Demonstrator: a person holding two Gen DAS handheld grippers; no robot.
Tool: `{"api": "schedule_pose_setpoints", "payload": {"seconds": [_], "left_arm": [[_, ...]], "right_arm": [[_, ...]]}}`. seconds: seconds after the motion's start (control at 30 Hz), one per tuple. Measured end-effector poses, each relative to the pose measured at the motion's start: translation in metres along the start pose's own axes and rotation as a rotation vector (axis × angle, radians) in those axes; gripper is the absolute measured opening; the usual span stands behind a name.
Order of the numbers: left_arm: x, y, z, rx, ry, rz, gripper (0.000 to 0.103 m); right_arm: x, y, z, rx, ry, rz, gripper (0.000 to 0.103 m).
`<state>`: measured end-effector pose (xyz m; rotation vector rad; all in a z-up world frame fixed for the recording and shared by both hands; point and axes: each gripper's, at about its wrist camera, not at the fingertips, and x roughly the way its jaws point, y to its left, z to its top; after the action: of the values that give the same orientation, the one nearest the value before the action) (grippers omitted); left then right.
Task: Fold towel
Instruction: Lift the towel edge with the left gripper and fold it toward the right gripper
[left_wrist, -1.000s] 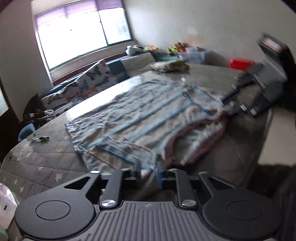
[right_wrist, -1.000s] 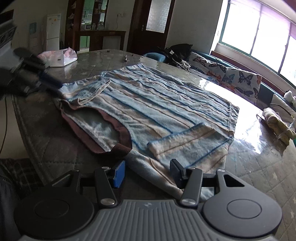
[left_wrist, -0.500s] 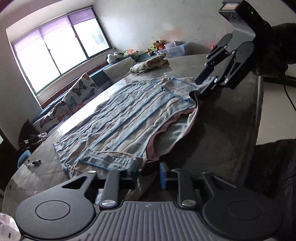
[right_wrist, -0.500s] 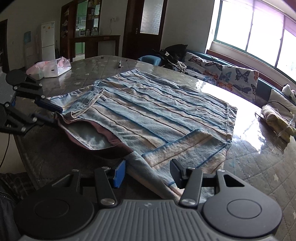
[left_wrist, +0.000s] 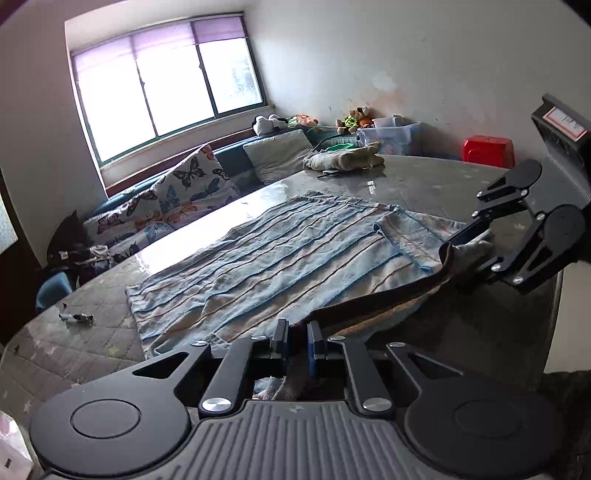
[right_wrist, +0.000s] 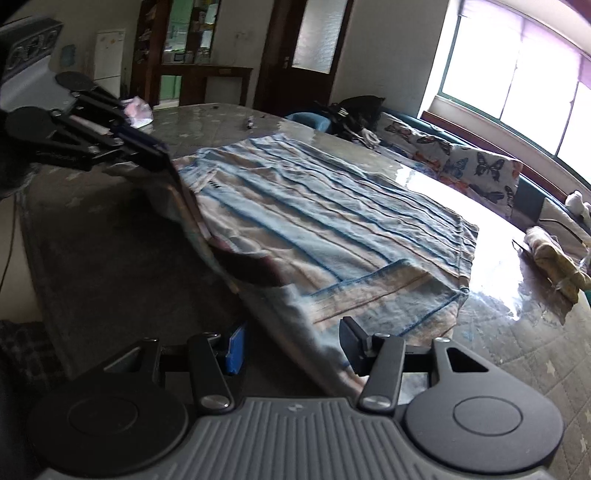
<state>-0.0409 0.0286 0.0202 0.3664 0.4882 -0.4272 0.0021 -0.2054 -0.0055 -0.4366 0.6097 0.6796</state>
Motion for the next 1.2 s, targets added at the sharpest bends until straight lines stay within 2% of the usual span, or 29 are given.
{"api": "schedule_pose_setpoints", "payload": {"seconds": [0.07,0.1,0.23,0.27,0.3,0.33,0.4,0.6,0.73,0.87,0.93,0.97,1.03,1.2], "left_arm": [[-0.002,-0.003,-0.004,0.011,0.007,0.001,0.012],[-0.003,-0.004,-0.007,0.013,0.011,-0.001,0.014],[-0.011,-0.008,-0.020,0.015,0.025,-0.001,0.018],[-0.013,-0.010,-0.023,0.018,0.027,0.001,0.020],[-0.015,-0.012,-0.026,0.022,0.028,0.005,0.027],[-0.018,-0.013,-0.029,0.026,0.027,0.015,0.039],[-0.022,-0.015,-0.034,0.033,0.023,0.033,0.045],[-0.020,-0.018,-0.043,0.091,0.044,0.058,0.055],[-0.012,-0.018,-0.047,0.129,0.063,0.074,0.055],[-0.007,-0.011,-0.050,0.139,0.079,0.079,0.052],[-0.004,-0.008,-0.052,0.144,0.088,0.081,0.032],[-0.002,-0.006,-0.053,0.146,0.092,0.083,0.028],[-0.005,-0.002,-0.052,0.125,0.091,0.075,0.013],[-0.032,-0.007,-0.048,0.115,0.078,0.058,0.008]], "right_arm": [[0.006,-0.006,0.003,0.030,0.009,0.012,0.038],[0.007,-0.008,0.004,0.044,0.013,0.025,0.028],[0.009,-0.019,0.012,0.130,0.019,0.074,0.018],[0.008,-0.021,0.014,0.145,0.017,0.079,0.017],[0.007,-0.023,0.016,0.160,0.015,0.084,0.016],[0.006,-0.024,0.017,0.177,0.013,0.090,0.016],[0.004,-0.027,0.021,0.206,0.004,0.098,0.015],[-0.003,-0.035,0.035,0.247,-0.033,0.105,0.014],[-0.005,-0.037,0.043,0.248,-0.056,0.102,0.014],[-0.004,-0.038,0.049,0.242,-0.069,0.090,0.014],[-0.002,-0.038,0.049,0.235,-0.071,0.080,0.014],[-0.002,-0.037,0.049,0.231,-0.070,0.076,0.014],[0.001,-0.035,0.045,0.225,-0.062,0.070,0.013],[0.000,-0.031,0.036,0.219,-0.057,0.063,0.007]]}}
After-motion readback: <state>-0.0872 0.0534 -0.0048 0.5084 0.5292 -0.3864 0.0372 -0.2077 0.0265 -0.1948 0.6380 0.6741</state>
